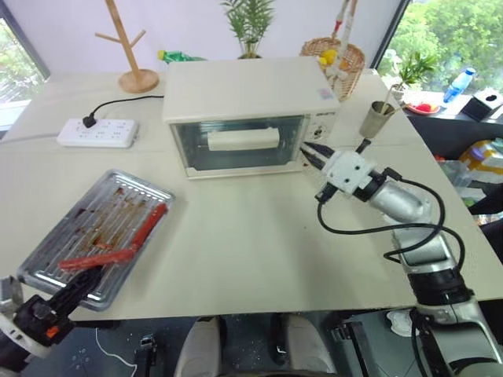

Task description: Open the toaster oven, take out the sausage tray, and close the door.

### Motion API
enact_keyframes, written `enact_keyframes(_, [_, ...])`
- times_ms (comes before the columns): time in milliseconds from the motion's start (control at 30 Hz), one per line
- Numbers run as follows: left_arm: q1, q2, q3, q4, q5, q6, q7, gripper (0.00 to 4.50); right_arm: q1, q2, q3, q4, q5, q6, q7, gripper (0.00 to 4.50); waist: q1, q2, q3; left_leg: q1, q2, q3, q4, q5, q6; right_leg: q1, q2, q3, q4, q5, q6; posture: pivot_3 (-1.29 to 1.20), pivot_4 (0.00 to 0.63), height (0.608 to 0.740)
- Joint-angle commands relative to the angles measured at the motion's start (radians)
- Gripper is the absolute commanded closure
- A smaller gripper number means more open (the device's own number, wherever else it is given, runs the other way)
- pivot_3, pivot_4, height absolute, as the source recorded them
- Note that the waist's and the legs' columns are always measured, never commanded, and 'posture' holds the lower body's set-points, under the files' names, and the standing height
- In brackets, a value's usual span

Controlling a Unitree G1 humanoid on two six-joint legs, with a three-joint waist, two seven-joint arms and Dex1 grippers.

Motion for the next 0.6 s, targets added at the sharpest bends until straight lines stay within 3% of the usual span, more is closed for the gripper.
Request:
enact_keyframes(33, [-0.018,0.063,-0.050,-0.010,-0.026,0.046,-0.041,4.50,0.089,-0.065,-0.027,-0.188,0.229,0.190,0.156,2.77,0.006,0.001,0.001,0.000,0.000,0.000,0.000,0.000,0.000,0.000,0.000,0.000,0.000,0.000,0.000,0.00,0.150,0.740])
enact_keyframes(200, [-0.141,0.191,-0.182,0.040,-0.026,0.103,-0.076,4.50,0.251,-0.247,-0.098,-0.379,0.471,0.417,0.334,0.11,0.013,0.001,0.001,0.000,-0.001,0.001,0.000,0.000,0.000,-0.001,-0.005,-0.001,-0.001,0.000,0.000,0.00,0.150,0.740])
enact_keyframes(400, [-0.460,0.300,-0.440,0.178,-0.014,0.191,-0.112,4.50,0.410,-0.376,-0.278,-0.476,0.656,0.583,0.390,0.04,0.013,0.002,0.001,0.000,-0.001,0.002,0.000,0.000,-0.001,-0.001,-0.006,-0.001,-0.001,0.000,0.000,0.00,0.150,0.740])
enact_keyframes(600, [-0.824,0.246,-0.663,0.336,0.193,0.296,-0.204,4.50,0.508,-0.371,-0.391,-0.561,0.689,0.633,0.319,0.04,0.011,0.002,0.001,-0.001,-0.002,0.004,0.000,0.000,0.000,-0.001,-0.004,-0.001,-0.001,0.000,0.000,0.00,0.150,0.740])
